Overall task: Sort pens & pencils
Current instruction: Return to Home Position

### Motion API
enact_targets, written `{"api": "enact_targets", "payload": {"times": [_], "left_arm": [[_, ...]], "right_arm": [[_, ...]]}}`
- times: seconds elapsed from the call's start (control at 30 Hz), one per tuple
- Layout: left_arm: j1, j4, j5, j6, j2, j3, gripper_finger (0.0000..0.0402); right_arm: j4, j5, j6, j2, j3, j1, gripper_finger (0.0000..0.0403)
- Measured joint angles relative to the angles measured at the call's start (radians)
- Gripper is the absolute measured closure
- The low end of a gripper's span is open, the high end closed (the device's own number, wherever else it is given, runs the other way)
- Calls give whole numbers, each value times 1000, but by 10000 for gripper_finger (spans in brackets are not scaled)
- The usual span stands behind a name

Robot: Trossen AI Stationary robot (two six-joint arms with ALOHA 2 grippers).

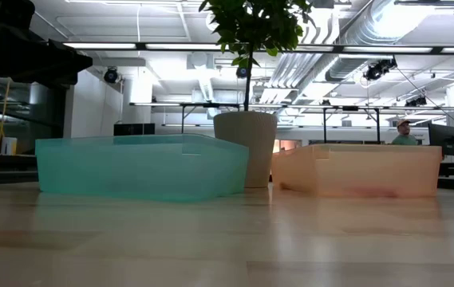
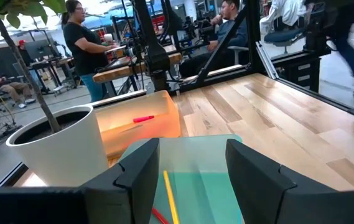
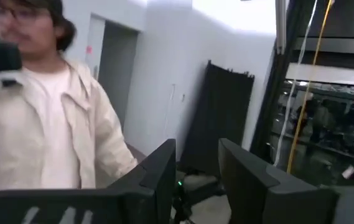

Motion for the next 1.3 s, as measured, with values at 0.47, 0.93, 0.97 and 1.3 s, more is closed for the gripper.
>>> {"api": "enact_targets", "payload": {"times": [0.47, 0.93, 0.97, 1.3], "left_arm": [[0, 0, 0, 0, 0, 0, 229], [0, 0, 0, 0, 0, 0, 229], [0, 0, 0, 0, 0, 0, 229], [0, 0, 0, 0, 0, 0, 229]], "right_arm": [[-284, 377, -116, -165, 1, 110, 312], [-360, 376, -143, -303, 1, 127, 314], [-362, 377, -147, -316, 0, 127, 314], [-221, 359, -206, -449, -121, 127, 314]]}}
